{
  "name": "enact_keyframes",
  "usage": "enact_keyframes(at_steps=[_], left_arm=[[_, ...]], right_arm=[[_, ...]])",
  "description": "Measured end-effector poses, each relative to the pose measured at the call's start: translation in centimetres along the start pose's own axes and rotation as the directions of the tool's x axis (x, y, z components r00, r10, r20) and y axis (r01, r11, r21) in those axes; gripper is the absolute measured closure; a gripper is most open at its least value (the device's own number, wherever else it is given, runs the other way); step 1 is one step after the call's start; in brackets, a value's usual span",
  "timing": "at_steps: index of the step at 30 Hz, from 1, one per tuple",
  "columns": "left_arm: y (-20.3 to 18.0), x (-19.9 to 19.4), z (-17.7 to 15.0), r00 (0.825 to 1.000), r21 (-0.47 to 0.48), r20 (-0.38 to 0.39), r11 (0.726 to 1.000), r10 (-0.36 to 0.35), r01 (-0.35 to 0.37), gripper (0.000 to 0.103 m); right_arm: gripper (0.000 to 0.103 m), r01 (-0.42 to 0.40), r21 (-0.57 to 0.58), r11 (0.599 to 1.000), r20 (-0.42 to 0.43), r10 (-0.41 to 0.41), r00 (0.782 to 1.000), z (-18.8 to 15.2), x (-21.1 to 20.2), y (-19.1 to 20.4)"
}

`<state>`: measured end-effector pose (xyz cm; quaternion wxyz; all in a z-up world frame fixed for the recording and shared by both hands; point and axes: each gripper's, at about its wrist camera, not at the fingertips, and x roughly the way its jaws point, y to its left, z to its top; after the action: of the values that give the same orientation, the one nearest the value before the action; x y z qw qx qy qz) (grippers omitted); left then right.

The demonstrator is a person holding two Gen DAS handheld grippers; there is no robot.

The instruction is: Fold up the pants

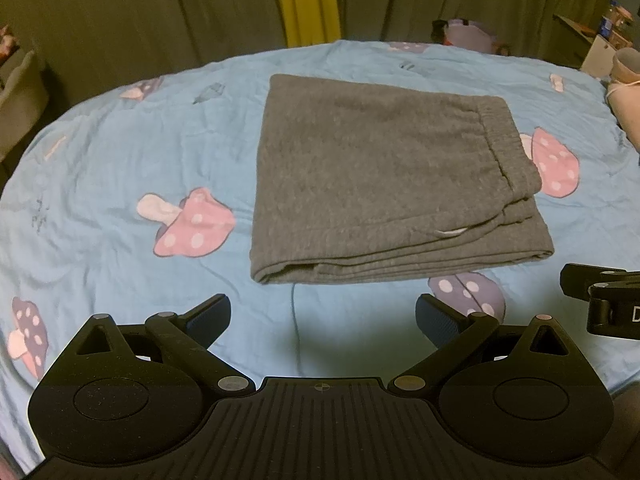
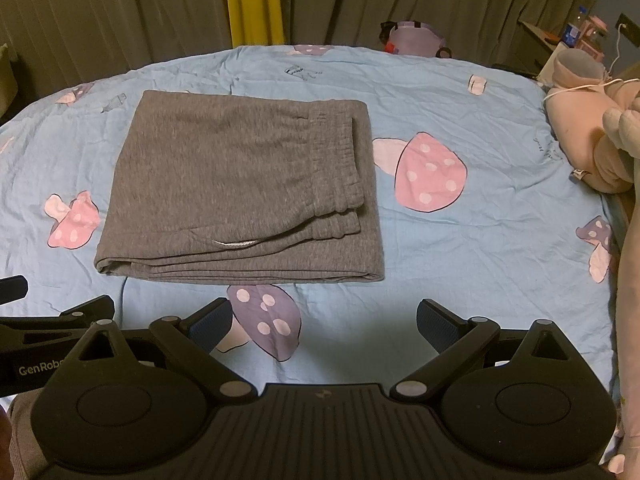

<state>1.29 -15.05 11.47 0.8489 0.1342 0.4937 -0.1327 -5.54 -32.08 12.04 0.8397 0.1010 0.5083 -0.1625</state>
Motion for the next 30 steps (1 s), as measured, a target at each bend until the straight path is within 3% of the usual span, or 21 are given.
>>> enact_keyframes(at_steps=[30], left_arm=[[0.3,-1.1,-0.5,0.999,-0.003,0.042,1.000,0.010,-0.010,0.001]], right_arm=[[0.004,0.017,-0.008,1.000,0.006,-0.017,1.000,-0.4,-0.3,-0.1]])
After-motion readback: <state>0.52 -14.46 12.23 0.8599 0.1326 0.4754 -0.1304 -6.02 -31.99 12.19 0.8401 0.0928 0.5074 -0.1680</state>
